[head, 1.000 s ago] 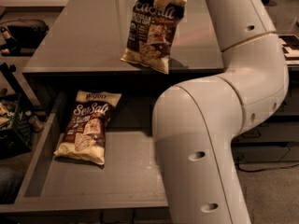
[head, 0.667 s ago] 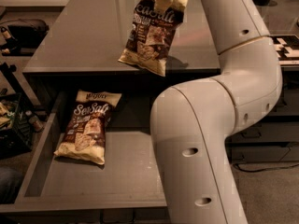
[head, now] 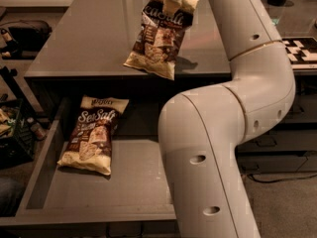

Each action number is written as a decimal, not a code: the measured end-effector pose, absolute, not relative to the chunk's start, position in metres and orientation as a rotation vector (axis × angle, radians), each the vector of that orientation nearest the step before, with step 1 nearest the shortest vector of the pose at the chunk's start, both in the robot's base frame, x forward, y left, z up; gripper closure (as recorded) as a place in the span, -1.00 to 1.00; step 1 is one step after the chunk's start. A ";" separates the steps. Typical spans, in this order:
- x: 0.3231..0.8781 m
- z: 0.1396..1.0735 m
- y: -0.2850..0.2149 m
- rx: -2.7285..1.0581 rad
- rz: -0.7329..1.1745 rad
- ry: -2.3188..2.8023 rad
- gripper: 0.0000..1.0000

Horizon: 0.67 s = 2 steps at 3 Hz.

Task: Pick brown chip bag from top drawer and place on counter

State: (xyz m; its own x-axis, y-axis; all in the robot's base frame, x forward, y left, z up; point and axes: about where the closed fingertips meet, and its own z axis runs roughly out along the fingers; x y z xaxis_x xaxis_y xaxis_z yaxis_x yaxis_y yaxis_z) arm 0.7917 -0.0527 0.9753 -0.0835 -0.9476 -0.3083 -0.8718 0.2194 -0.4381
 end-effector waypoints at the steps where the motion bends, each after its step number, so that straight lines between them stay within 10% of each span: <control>1: 0.798 0.974 -0.050 -1.664 -0.194 1.962 0.18; 2: 0.798 0.974 -0.049 -1.663 -0.194 1.961 -0.28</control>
Offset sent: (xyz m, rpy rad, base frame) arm 0.0055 0.0030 -0.0010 0.0062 -0.0139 0.0006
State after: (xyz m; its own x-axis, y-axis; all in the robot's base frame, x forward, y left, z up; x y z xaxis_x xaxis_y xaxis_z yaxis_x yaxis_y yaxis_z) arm 0.7979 -0.0494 0.9740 -0.0781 -0.9456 -0.3159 -0.8652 0.2217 -0.4498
